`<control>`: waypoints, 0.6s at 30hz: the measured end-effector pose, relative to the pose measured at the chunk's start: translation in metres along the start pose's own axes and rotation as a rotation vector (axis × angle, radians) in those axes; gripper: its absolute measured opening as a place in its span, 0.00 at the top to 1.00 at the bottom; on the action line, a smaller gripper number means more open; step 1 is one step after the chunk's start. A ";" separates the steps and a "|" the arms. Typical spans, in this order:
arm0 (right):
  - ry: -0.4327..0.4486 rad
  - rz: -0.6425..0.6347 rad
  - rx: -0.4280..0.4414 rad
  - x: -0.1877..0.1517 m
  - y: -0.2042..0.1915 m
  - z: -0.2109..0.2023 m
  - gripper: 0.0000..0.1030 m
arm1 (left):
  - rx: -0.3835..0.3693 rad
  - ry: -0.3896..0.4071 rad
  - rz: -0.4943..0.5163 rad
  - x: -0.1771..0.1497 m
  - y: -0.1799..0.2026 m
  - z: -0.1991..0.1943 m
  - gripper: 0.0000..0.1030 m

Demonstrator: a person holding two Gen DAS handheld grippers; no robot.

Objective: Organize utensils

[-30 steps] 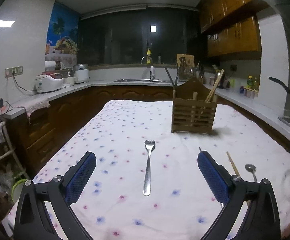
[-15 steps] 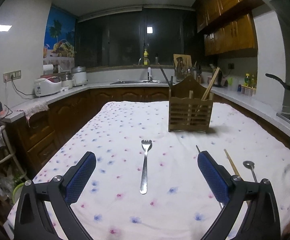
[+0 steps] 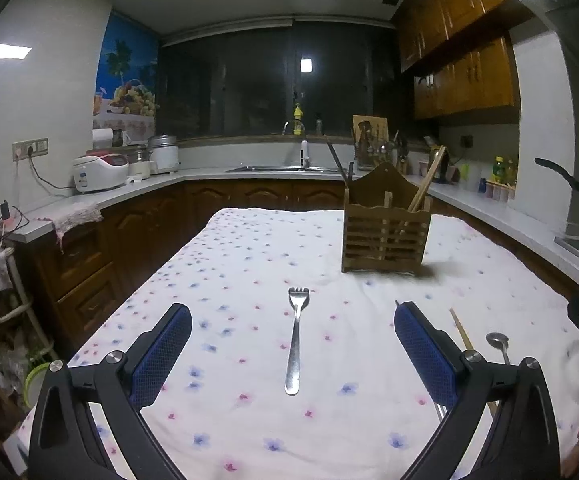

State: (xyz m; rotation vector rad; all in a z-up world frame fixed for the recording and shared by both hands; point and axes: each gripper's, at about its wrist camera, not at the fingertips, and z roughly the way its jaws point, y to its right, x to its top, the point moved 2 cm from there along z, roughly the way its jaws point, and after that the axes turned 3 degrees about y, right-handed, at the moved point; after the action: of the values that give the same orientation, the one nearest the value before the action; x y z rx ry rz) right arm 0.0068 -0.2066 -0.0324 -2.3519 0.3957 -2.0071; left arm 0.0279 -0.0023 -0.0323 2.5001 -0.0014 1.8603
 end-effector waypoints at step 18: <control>-0.011 0.001 0.003 0.000 0.000 0.001 0.00 | -0.002 0.009 0.000 -0.002 -0.004 0.001 0.01</control>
State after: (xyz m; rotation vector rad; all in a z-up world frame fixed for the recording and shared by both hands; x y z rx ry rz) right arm 0.0083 -0.2068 -0.0323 -2.3587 0.3929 -1.9925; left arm 0.0287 0.0016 -0.0347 2.4908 -0.0035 1.8702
